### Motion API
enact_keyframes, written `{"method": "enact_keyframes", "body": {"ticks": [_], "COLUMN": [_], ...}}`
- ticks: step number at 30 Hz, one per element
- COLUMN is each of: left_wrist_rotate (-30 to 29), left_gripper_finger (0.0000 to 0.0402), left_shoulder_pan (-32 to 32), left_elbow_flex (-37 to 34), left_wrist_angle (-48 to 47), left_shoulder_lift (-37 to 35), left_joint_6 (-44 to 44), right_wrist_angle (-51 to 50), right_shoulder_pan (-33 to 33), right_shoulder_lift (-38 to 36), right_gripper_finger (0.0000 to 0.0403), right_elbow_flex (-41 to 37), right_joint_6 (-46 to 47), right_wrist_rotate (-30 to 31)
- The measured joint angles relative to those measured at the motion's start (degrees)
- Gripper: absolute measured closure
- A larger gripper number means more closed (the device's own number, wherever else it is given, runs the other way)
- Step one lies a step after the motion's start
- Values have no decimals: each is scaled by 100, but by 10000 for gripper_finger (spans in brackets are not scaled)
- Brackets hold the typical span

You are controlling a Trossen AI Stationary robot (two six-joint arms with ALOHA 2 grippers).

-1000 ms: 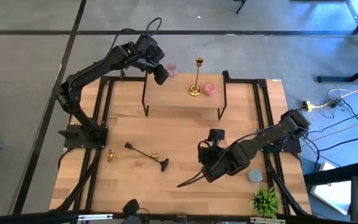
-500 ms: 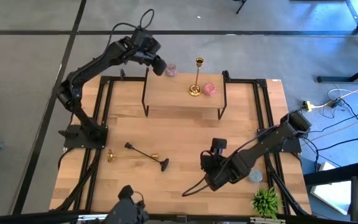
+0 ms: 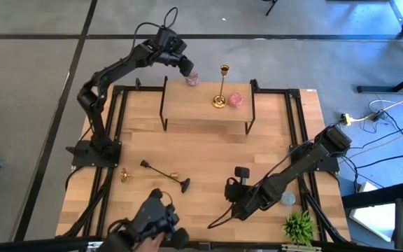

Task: Pick & Place candle stick holders
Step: Put the red scented candle on the shelf

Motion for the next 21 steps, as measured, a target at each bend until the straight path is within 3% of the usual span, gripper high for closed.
{"method": "enact_keyframes", "body": {"ticks": [11, 21], "left_wrist_rotate": [-364, -610], "left_gripper_finger": [400, 400], "left_shoulder_pan": [-59, -34], "left_elbow_flex": [830, 857], "left_wrist_angle": [-498, -768], "left_shoulder_lift": [879, 922], "left_joint_6": [311, 344], "right_wrist_angle": [318, 318], "right_shoulder_pan": [8, 78], "right_shoulder_lift": [0, 0], "right_gripper_finger": [401, 402], "right_elbow_flex": [-152, -153], "right_joint_6": [-4, -39], "right_wrist_rotate": [36, 36]}}
